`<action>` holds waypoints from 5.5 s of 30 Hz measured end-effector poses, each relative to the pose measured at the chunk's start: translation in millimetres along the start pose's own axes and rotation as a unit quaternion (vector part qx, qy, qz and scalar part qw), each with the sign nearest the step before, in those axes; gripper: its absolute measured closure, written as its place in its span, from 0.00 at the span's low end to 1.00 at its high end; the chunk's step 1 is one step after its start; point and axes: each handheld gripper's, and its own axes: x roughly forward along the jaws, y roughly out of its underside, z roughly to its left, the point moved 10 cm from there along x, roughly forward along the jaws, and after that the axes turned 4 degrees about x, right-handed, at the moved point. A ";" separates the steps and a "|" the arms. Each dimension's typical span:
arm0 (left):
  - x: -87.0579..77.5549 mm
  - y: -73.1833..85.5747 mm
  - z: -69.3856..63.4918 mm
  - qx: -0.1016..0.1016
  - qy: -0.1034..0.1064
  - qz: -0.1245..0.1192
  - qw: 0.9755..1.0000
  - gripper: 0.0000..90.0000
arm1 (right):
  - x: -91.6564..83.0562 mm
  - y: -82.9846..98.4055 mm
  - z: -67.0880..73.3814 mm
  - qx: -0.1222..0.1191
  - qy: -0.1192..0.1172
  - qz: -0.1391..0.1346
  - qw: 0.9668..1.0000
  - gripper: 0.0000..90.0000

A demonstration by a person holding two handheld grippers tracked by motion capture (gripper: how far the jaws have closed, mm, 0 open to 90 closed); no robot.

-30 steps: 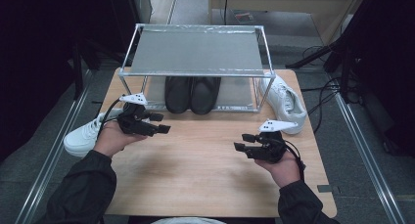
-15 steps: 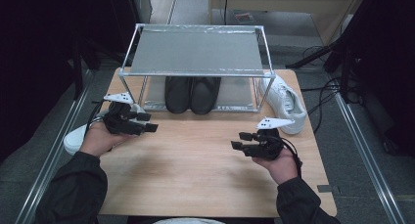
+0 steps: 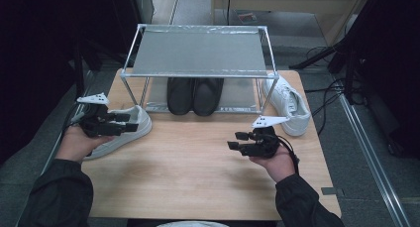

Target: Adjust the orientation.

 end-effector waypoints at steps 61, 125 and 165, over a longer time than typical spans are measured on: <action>-8.3 46.7 59.6 -0.090 0.036 0.022 0.995 0.90 | 2.8 1.1 -4.0 -0.008 0.031 0.002 0.999 0.51; 82.9 -30.0 -100.9 0.052 0.122 0.073 0.988 0.90 | -7.0 6.9 -7.4 0.009 0.045 -0.004 0.999 0.49; 167.2 -47.4 -152.3 0.078 0.162 0.081 0.980 0.75 | -26.0 24.5 -11.2 0.031 0.070 -0.010 0.997 0.48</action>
